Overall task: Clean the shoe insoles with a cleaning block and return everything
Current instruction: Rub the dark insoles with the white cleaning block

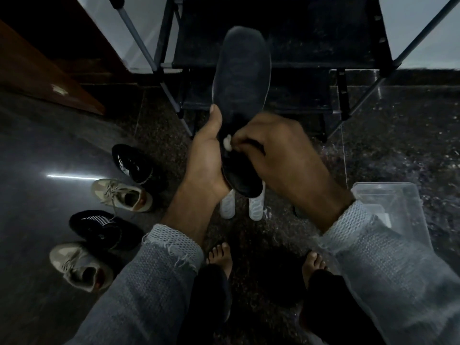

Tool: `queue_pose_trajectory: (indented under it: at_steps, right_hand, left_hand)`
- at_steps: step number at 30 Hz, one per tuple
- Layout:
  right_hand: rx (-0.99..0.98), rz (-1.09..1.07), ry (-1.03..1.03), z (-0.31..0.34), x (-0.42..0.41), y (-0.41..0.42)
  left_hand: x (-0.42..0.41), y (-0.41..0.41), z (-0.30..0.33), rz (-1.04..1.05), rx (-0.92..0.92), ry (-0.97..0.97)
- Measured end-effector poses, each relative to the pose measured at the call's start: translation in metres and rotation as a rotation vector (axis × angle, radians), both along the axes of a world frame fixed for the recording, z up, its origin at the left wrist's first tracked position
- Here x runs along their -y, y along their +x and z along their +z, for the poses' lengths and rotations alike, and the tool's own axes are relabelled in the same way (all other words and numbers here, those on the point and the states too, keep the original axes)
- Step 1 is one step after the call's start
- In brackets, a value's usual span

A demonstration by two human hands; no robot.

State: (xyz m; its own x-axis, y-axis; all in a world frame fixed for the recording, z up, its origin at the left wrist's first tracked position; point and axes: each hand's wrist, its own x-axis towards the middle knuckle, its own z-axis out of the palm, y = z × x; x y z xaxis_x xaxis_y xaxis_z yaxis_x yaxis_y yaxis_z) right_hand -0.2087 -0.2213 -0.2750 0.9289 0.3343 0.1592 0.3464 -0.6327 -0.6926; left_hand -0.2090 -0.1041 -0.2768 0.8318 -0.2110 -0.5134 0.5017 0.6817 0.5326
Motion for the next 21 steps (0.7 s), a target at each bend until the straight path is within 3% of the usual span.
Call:
queue_pose_trajectory:
  at_steps: [3,9,16,21]
  right_hand:
    - [0.008,0.021,0.052,-0.003,0.001,-0.002]
    - [0.109,-0.2,0.142,-0.002,0.001,0.0]
    - [-0.122,0.061,0.143,0.008,0.002,-0.004]
    - [-0.051,-0.077,0.173,0.003,-0.005,-0.007]
  left_hand:
    - [-0.001,0.001,0.001,0.019,0.014,-0.004]
    - [0.006,-0.003,0.003,-0.031,0.026,-0.025]
    - [0.0,0.0,0.006,0.051,-0.011,0.025]
    - [0.004,-0.001,0.007,0.077,-0.024,0.029]
